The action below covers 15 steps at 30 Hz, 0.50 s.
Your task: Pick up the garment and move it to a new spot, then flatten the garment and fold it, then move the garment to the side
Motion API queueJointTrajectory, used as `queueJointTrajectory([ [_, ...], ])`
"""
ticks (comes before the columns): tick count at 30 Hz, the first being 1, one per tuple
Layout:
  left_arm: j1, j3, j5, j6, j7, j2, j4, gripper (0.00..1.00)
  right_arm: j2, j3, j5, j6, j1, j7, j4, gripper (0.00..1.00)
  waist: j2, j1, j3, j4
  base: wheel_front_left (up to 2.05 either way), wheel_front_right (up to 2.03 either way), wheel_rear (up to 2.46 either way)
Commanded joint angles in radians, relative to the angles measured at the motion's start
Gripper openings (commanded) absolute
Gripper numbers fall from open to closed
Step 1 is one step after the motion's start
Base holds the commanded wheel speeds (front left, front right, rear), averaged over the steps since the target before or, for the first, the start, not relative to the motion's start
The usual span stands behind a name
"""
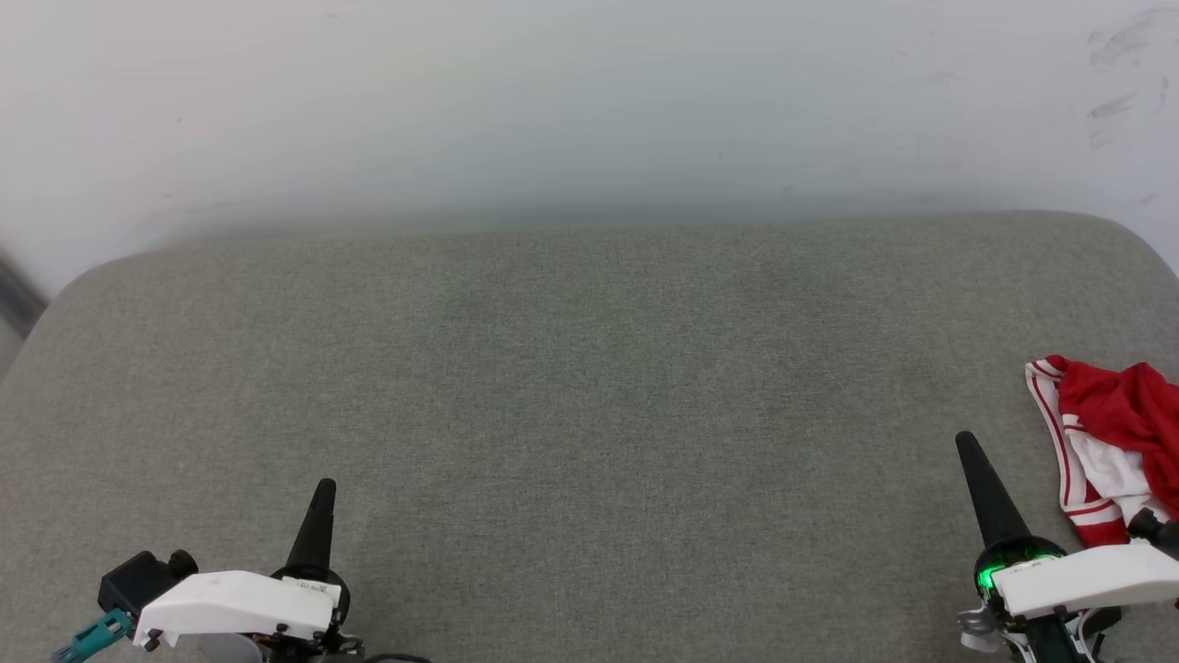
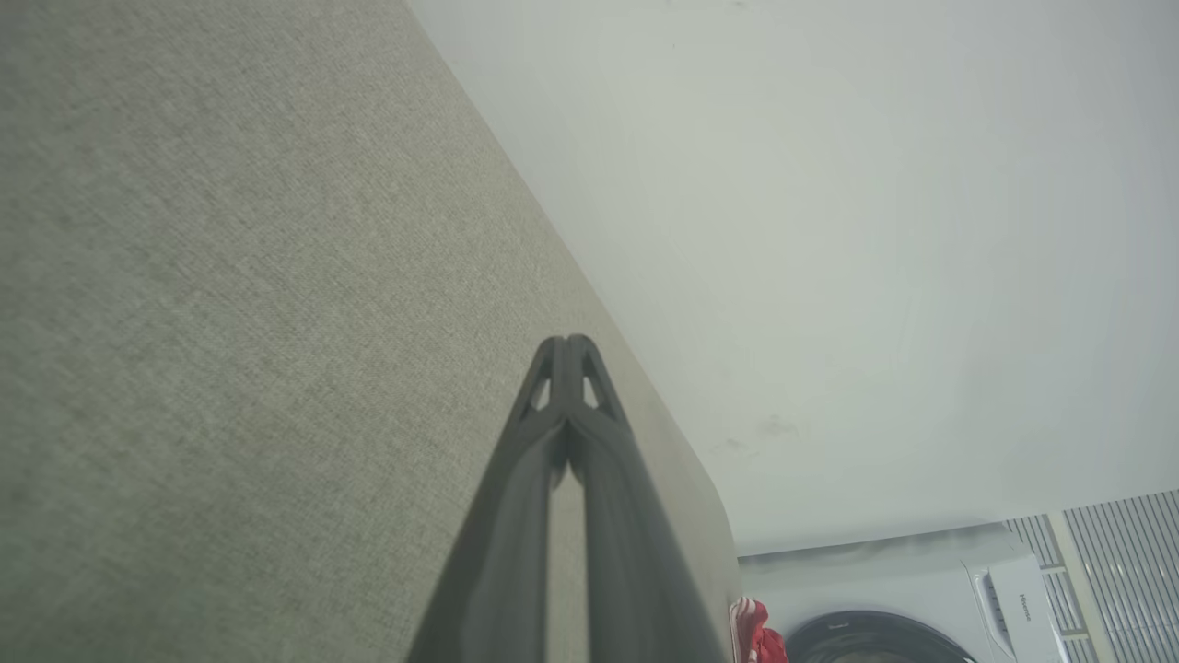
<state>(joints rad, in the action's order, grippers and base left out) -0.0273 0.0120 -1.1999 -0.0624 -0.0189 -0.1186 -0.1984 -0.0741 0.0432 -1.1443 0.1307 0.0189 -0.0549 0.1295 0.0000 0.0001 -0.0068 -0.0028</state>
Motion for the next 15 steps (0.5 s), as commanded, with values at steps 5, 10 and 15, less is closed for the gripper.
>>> queueJointTrajectory([
  [5, -0.031, 0.017, -0.052, -0.013, 0.018, 0.005, 0.001, 0.0, -0.007, 0.005, -0.063, 0.0, 0.033, -0.005, 0.008, 0.0, 0.0, 0.0, 0.001, 0.0, 0.0, 0.0, 0.0],
  [10, -0.037, 0.026, -0.092, -0.02, 0.031, 0.013, -0.005, 0.0, -0.006, 0.009, -0.113, 0.0, 0.038, -0.007, 0.019, 0.0, 0.0, 0.0, 0.002, 0.0, 0.0, 0.0, 0.0],
  [15, -0.044, 0.035, -0.132, -0.027, 0.043, 0.019, -0.01, 0.0, -0.006, 0.012, -0.159, 0.0, 0.046, -0.011, 0.031, 0.0, 0.0, 0.0, 0.003, 0.001, 0.0, 0.0, 0.0],
])
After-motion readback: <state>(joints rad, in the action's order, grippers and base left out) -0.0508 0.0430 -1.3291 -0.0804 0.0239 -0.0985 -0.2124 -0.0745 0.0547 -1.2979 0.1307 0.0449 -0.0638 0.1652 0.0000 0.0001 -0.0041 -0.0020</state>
